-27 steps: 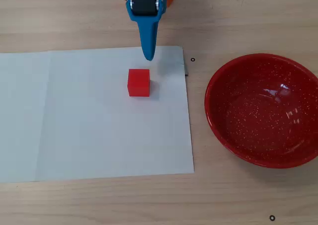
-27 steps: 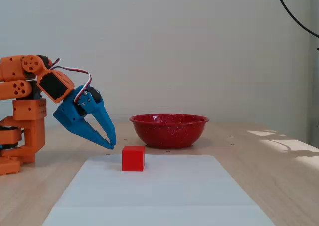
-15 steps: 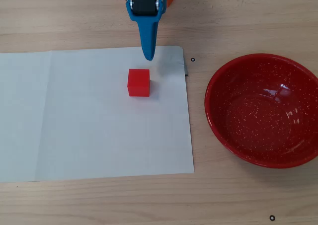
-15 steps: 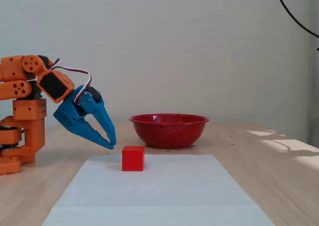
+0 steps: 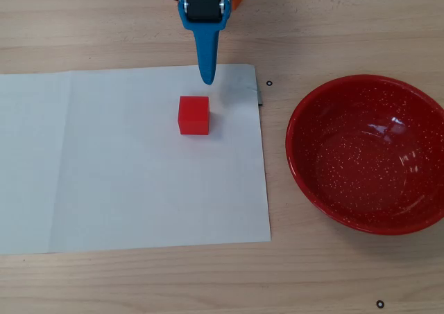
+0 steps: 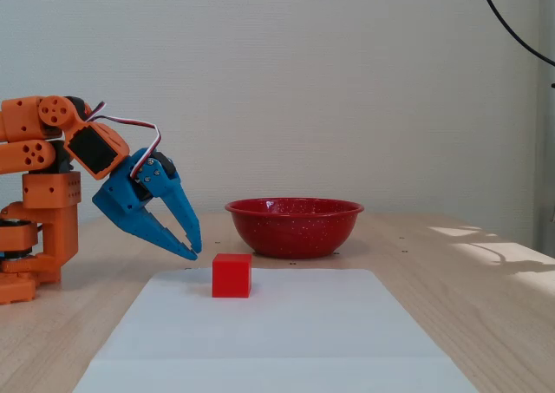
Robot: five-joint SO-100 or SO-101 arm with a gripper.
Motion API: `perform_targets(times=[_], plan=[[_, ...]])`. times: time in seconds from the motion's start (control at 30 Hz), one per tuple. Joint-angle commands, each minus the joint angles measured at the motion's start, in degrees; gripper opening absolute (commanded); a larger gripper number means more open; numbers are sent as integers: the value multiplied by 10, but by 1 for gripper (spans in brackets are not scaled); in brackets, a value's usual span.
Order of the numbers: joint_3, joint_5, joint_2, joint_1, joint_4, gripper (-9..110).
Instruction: Grasp the red cube and put it in the red bowl
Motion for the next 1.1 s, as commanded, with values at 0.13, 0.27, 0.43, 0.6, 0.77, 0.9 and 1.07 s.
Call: perform_targets(times=[0.13, 0.27, 0.43, 0.6, 0.77, 0.9, 1.07], plan=[[-136, 27, -106, -2, 90, 0], [-224, 36, -167, -14, 151, 0], [-319, 52, -233, -24, 207, 0], [-417, 54, -318, -34, 244, 0], [-495, 60, -382, -47, 266, 0], [-542, 83, -429, -51, 277, 2], [-610, 90, -501, -63, 300, 9]])
